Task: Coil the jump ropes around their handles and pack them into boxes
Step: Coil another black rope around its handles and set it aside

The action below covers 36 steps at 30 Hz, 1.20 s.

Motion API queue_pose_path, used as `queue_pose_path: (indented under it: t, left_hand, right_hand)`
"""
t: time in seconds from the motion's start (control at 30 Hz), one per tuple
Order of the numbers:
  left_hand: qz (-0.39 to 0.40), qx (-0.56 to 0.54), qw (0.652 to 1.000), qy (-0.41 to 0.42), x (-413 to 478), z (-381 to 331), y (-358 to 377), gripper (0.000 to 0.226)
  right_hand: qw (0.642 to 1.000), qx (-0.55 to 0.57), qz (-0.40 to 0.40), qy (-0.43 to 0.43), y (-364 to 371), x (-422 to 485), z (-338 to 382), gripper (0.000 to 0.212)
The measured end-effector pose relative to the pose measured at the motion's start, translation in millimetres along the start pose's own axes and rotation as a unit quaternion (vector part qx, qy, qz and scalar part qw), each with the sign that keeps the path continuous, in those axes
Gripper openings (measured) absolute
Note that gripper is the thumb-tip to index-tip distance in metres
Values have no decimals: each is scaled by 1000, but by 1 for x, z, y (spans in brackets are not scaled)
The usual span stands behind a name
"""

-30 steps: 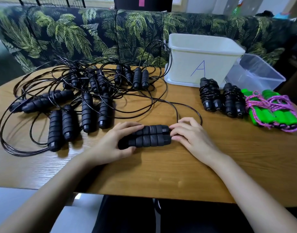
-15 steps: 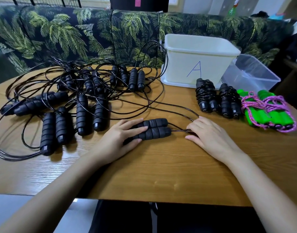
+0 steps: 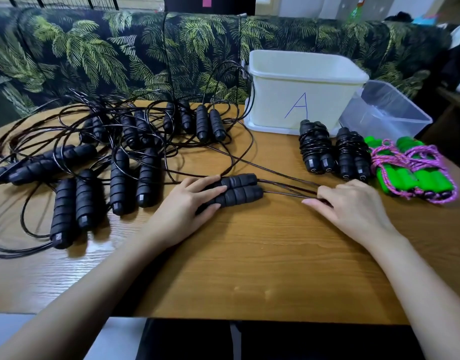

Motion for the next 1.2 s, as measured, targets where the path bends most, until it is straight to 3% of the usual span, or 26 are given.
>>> queue_pose_path:
  t: [0.13,0.27,0.43,0.57,0.77,0.83,0.97,1.03,1.13,1.2]
  left_hand:
    - [0,-15,1000,-13,7,-2,1,44]
    - [-19,-62,997,-39,7,-1,-1,37]
    - [-50,-81,994,-62,8,2,1,22]
    - [-66,-80,992,-66,9,2,2,20]
    - [-53,-48,996,-54,10,-2,1,22]
    - [-36,-34,998,-46,10,-7,-2,31]
    - [49,19,996,-65,18,-20,-7,85]
    - [89,63,992,-64,24,-25,-8,100]
    - [111,116,985,-59,28,-33,-5,87]
    - [104,121,986,-57,29,-34,-4,73]
  right_hand:
    - [999,24,7,36,-8,-4,0,48]
    - [994,54,36,89,-11,-15,18,27]
    - [996,65,2,54,-25,-23,72,34]
    - [991,128,-30,41,-27,-23,140,32]
    - [992,114,-30,40,-20,-13,180,30]
    - [993,103,-28,44,-18,-12,186,29]
    - [995,79,-17,57,-15,-8,196,29]
    - [996,70,-7,60,-15,-6,201,27]
    - [995,67,10,70,-16,-7,204,19]
    - [995,73,15,72,-17,-7,203,25]
Point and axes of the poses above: each hand's wrist, its own x-axis towards the middle knuckle, its own y-axis out of the palm, z = x × y, the point moved 3 cm from there along x, towards the middle knuckle, and after that the axes turned 12 degrees about -z, right-handed, at the moved point
